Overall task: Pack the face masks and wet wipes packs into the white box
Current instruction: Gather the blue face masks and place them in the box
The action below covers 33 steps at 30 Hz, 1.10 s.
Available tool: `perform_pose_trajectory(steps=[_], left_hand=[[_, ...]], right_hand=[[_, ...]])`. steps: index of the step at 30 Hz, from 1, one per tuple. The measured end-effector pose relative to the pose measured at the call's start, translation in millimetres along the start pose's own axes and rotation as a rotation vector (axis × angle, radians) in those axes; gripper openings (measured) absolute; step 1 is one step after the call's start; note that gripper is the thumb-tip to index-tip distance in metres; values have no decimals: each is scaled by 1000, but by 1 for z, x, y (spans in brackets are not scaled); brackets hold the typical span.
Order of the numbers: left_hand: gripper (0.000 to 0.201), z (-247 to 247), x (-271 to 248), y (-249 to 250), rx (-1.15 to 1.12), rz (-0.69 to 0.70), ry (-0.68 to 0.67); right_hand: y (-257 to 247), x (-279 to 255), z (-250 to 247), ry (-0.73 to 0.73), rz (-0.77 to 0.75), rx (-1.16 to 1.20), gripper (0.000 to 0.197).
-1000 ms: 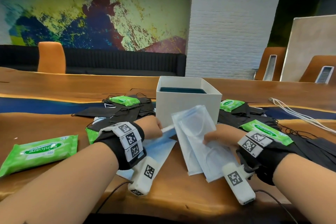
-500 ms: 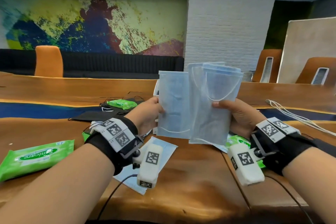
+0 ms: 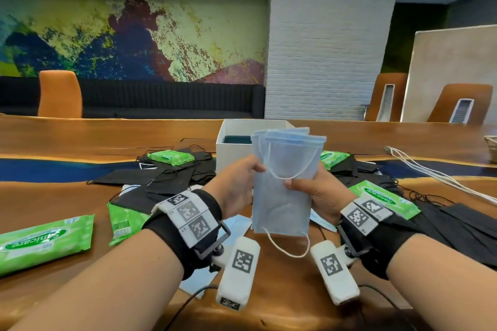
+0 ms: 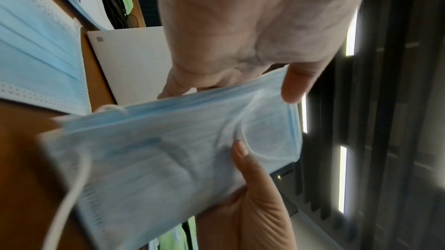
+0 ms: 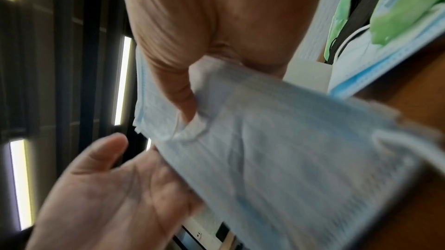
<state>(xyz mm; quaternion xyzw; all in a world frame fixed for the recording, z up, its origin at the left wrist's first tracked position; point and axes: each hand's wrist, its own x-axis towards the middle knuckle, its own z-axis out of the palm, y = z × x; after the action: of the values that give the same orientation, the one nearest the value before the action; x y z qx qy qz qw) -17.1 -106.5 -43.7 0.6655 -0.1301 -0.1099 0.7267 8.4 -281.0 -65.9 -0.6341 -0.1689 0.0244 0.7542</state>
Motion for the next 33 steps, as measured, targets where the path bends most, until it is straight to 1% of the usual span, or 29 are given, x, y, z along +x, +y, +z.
perform_pose_trajectory(steps=[1,3,6,7,10,12,14,17,21,23,24,25,27,28,29,32,33], left_hand=[[60,2,0,0,39,17,-13],[66,5,0,0,126,63,-17],[68,9,2,2,218,103,-19],[65,9,3,2,247,112,-1],[49,7,7,5,283,152,74],[47,4,9,6,285,162,105],[47,2,8,8,282,163,130],[51,-1,7,9,264,130,147],[67,-4,5,14,303,132,239],[71,-6,3,20,383,143,208],[64,-7,2,24,452,139,183],[50,-8,0,28,534,130,161],[21,-9,-5,35,683,113,133],[14,-10,-5,39,736,110,132],[13,-12,-6,42,775,110,139],[11,-14,-7,51,820,123,174],[11,-15,-8,54,822,130,195]], right_hand=[[3,-1,1,19,2,-20,91],[6,-1,1,25,5,-97,92],[2,0,3,-23,12,-181,104],[1,1,4,-38,0,-206,104],[-5,2,6,-37,-41,-249,91],[-6,1,4,-21,-52,-273,80],[-8,1,1,-20,-42,-303,73],[-10,3,-1,-17,13,-308,69],[-8,-1,-3,-72,76,-373,63],[-5,-4,-5,-130,90,-390,63],[-3,-5,-7,-152,105,-406,63],[0,-4,-9,-164,124,-433,64],[5,-3,-10,-148,170,-564,66],[6,-2,-10,-138,201,-630,69],[9,0,-12,-134,228,-666,68],[10,0,-12,-173,278,-737,45],[10,2,-12,-171,273,-746,38]])
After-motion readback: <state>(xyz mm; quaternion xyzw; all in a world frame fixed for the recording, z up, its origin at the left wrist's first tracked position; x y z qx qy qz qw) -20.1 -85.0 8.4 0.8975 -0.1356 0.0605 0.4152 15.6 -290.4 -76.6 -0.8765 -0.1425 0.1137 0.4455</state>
